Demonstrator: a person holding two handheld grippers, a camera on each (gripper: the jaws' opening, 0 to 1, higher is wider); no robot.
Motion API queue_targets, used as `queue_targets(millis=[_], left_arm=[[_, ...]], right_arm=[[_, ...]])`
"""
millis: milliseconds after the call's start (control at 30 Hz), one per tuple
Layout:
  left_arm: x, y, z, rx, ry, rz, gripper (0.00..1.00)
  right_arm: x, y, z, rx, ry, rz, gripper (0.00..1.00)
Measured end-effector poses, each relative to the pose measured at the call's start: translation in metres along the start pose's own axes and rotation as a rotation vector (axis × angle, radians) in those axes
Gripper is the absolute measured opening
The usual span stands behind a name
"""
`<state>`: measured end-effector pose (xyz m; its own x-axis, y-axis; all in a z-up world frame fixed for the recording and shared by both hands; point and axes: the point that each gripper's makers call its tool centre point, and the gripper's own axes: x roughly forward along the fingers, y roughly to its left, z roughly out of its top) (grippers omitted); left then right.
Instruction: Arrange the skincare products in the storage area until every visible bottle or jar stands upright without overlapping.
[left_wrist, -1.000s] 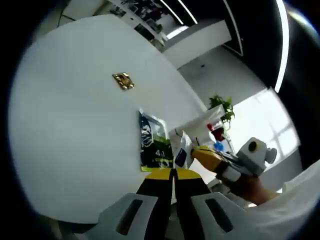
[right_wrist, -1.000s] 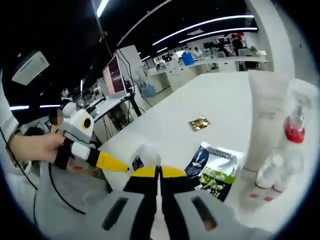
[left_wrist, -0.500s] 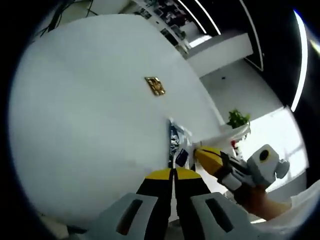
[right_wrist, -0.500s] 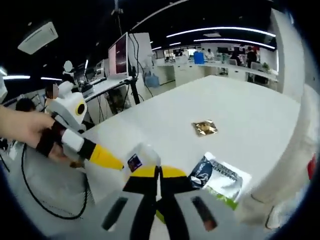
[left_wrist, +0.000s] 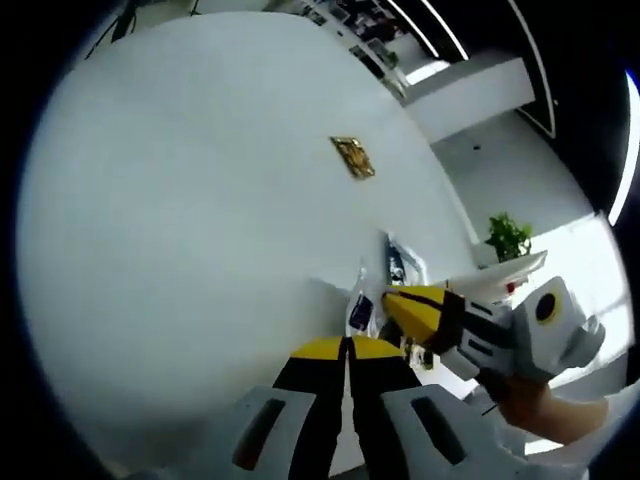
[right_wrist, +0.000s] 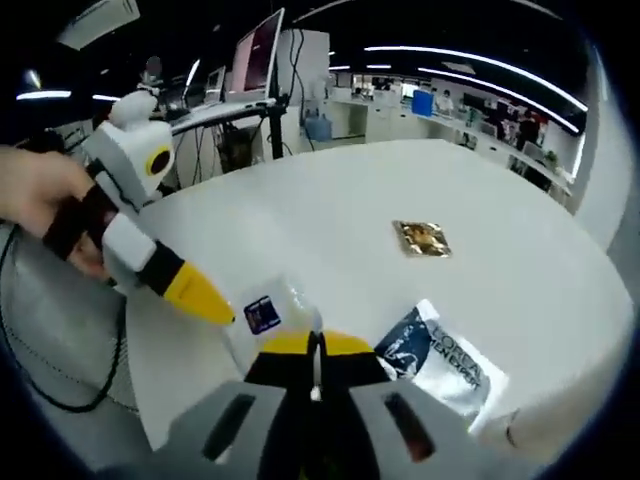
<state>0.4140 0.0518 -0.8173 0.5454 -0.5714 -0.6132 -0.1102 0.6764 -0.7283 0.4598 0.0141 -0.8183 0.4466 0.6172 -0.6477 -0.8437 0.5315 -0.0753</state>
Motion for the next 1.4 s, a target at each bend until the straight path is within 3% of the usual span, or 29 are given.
queue_targets(millis=[300, 533, 733, 867, 967, 1067, 1200, 1300, 1400], left_arm=[[0.006, 0.007, 0.001, 0.026, 0.024, 0.038, 0.00], [0.006, 0.007, -0.003, 0.121, 0.053, 0.065, 0.00], [0.003, 0.008, -0.003, 0.355, 0.090, 0.094, 0.01], [-0.003, 0.011, -0.002, 0.550, 0.139, 0.159, 0.04], [-0.004, 0.001, 0.007, 0.611, 0.102, 0.148, 0.11], [0.000, -0.013, 0.018, 0.731, 0.065, 0.122, 0.12], [0.012, -0.023, 0.018, 0.888, 0.068, 0.109, 0.15], [0.021, -0.017, 0.011, 0.995, 0.137, 0.138, 0.18], [0.027, -0.015, 0.006, 1.056, 0.153, 0.141, 0.20]], right_arm=[[0.010, -0.001, -0.003, -0.135, 0.039, 0.002, 0.02], [0.012, 0.002, -0.002, -0.200, 0.050, 0.002, 0.01], [0.012, 0.002, -0.003, -0.210, 0.056, 0.001, 0.01], [0.012, 0.002, -0.003, -0.220, 0.056, 0.008, 0.01], [0.011, 0.002, -0.003, -0.225, 0.057, 0.008, 0.01], [0.011, 0.002, -0.003, -0.225, 0.059, 0.005, 0.01], [0.012, 0.002, -0.003, -0.231, 0.060, 0.005, 0.01], [0.012, 0.002, -0.003, -0.239, 0.060, 0.006, 0.01], [0.012, 0.002, -0.003, -0.240, 0.060, 0.007, 0.01]])
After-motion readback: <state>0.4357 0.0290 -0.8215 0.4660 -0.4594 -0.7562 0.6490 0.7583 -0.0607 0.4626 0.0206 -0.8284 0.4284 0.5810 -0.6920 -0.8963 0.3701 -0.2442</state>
